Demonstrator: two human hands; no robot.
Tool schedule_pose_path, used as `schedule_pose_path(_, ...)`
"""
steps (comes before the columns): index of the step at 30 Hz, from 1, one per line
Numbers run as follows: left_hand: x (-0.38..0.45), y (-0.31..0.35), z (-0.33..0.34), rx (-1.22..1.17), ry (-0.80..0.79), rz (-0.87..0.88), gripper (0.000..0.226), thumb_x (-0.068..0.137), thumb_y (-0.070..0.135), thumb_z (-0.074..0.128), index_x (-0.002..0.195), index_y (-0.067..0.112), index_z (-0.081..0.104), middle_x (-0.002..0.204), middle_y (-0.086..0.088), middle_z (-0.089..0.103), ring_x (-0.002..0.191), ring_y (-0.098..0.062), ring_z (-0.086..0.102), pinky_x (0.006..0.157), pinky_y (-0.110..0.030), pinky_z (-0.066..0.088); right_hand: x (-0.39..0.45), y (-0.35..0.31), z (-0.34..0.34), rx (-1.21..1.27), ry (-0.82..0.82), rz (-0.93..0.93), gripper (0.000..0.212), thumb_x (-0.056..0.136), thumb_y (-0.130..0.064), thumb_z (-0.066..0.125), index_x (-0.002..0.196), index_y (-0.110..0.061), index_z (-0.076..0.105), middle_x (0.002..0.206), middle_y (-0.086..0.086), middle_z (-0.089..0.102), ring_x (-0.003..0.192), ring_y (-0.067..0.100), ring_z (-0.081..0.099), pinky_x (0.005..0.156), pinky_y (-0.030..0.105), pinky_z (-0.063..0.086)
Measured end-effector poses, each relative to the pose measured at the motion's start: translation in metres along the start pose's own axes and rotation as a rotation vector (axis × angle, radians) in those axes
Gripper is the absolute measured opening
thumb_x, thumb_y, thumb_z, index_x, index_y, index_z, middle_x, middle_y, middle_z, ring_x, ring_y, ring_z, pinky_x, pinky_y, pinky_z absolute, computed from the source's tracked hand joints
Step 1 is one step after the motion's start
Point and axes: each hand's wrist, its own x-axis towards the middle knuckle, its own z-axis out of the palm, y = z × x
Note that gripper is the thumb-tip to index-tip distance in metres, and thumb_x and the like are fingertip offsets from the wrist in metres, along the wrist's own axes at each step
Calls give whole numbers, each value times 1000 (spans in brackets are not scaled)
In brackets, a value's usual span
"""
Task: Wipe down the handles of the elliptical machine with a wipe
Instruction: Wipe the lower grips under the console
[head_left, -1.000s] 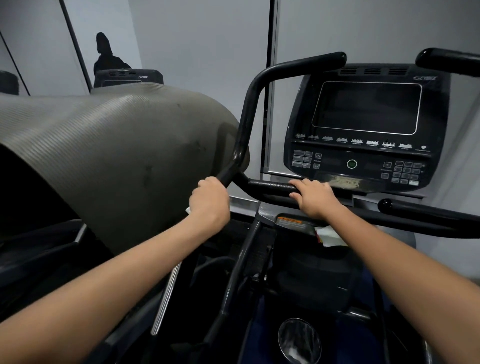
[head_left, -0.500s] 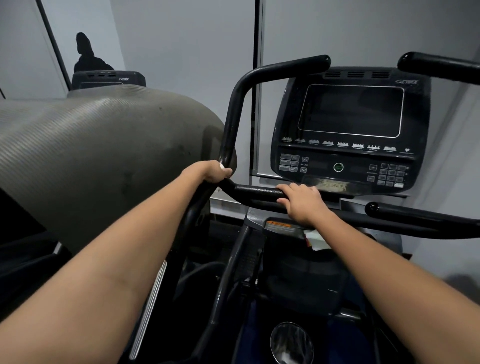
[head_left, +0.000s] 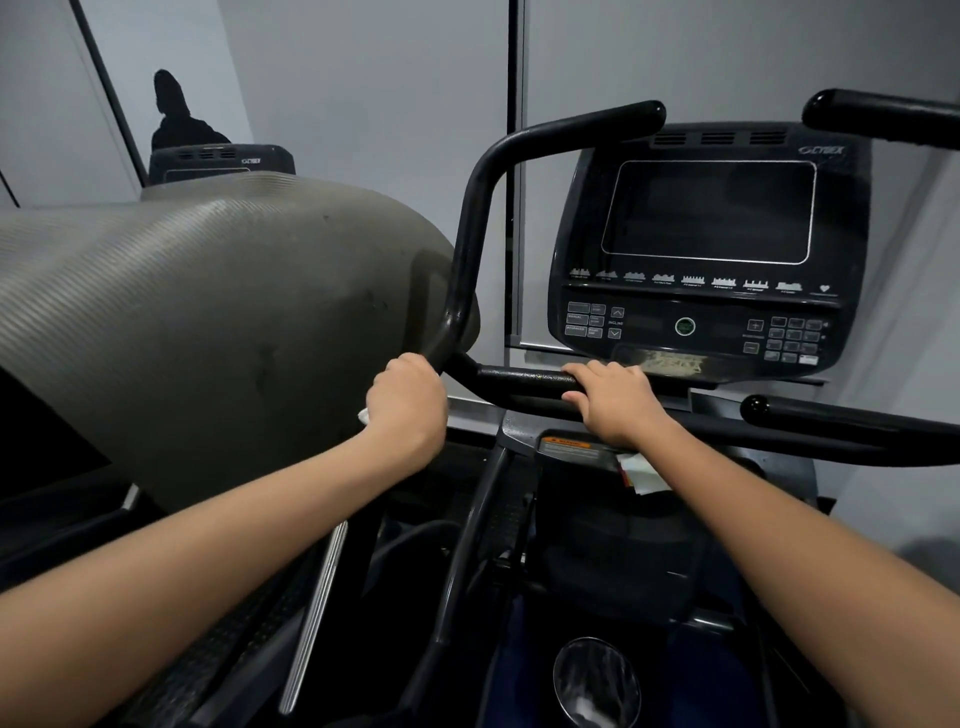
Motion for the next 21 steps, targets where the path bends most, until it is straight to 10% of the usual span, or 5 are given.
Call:
schedule_pose_path(9,88,27,-20,-109,-254,177,44,100,15,45,143,11,43,138,-15,45,109,-35,57,72,-37,46,-1,1,0,-3,19,-4,47,104,-45,37,148,-28,37,140,-1,51,127,24,47,107,43,30)
schedule_pose_path(14,110,28,-29,-193,-299,241,52,100,6,34,152,12,32,153,-20,35,134,-39,43,108,-41,40,-2,2,-2,21,30,-9,45,103,-44,39,146,-29,39,142,-3,51,129,23,46,107,41,29)
schedule_pose_path(21,98,28,-19,-505,0,70,25,100,11,42,119,6,57,118,-19,60,105,-39,59,76,-38,44,-4,9,-23,200,-66,-8,57,103,-48,41,154,-27,30,144,1,49,134,24,44,114,43,24)
